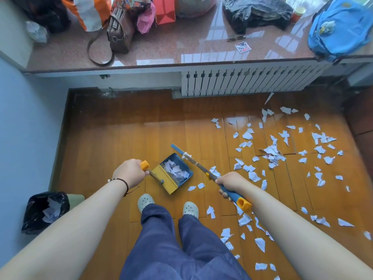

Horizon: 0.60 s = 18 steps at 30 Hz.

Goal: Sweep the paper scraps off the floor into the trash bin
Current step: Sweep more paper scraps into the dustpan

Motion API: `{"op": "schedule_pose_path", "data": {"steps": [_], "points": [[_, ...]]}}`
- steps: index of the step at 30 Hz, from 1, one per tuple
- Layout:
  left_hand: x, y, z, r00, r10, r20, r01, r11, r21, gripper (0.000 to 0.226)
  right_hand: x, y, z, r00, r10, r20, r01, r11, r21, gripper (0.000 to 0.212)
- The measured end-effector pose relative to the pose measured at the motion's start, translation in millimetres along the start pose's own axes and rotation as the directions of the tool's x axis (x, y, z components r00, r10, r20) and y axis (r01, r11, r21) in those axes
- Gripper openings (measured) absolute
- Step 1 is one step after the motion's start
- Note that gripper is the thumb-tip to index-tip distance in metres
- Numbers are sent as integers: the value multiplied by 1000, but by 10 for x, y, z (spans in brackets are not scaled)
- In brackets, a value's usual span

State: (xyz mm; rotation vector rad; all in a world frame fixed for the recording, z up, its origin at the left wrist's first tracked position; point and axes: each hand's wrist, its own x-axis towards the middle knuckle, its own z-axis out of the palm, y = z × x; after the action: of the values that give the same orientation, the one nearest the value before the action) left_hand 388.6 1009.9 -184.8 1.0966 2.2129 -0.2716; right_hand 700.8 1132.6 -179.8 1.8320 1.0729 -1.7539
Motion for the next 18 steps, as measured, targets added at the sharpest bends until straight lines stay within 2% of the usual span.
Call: {"op": "schedule_pose_path", "data": {"steps": [8,18], "points": [[-272,-275,106,999,19,25,-18,998,-63,26,61,82,111,998,-6,-64,10,998,66,18],[-652,-624,303,994,105,30,-105,994,-15,22,-49,678,340,968,16,-250,30,983,181,17]]}}
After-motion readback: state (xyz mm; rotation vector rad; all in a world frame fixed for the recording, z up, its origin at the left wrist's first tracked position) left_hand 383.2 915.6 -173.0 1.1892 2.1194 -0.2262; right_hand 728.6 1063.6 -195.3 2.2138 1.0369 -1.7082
